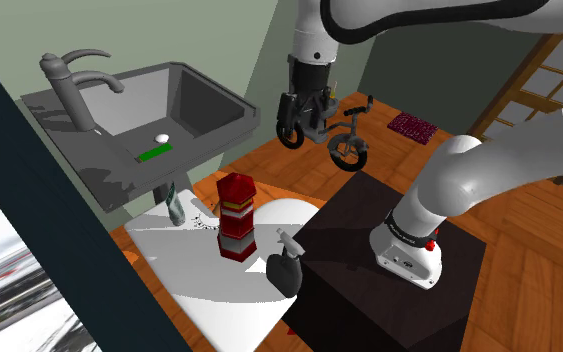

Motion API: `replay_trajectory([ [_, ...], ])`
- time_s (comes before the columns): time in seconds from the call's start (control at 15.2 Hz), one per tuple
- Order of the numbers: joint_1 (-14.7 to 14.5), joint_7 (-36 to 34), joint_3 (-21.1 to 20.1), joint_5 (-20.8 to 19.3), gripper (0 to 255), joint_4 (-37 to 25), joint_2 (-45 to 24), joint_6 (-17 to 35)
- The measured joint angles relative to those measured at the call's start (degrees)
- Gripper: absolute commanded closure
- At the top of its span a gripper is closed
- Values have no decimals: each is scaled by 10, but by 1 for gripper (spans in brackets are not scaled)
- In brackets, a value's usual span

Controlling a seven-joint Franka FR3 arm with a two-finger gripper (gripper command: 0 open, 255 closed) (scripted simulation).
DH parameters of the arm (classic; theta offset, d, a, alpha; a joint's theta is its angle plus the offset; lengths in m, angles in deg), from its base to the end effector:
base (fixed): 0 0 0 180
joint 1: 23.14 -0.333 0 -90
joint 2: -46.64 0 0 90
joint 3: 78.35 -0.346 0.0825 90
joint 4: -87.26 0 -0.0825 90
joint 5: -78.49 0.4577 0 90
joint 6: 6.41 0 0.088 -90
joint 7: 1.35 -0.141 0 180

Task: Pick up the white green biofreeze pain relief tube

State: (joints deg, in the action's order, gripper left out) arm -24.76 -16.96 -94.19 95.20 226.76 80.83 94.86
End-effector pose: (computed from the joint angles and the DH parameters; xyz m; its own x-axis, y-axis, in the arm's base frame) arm 0.3905 0.1615 0.4679 0.9896 -0.0833 -0.1171 -0.0949 -0.9907 -0.0979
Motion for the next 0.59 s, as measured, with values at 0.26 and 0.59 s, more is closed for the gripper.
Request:
replay_trajectory([
  [0.26, 1, -92, -55, 30, 0, -15, -69, 57],
  [0.59, 11, -204, -109, 38, 0, -64, -175, 117],
])
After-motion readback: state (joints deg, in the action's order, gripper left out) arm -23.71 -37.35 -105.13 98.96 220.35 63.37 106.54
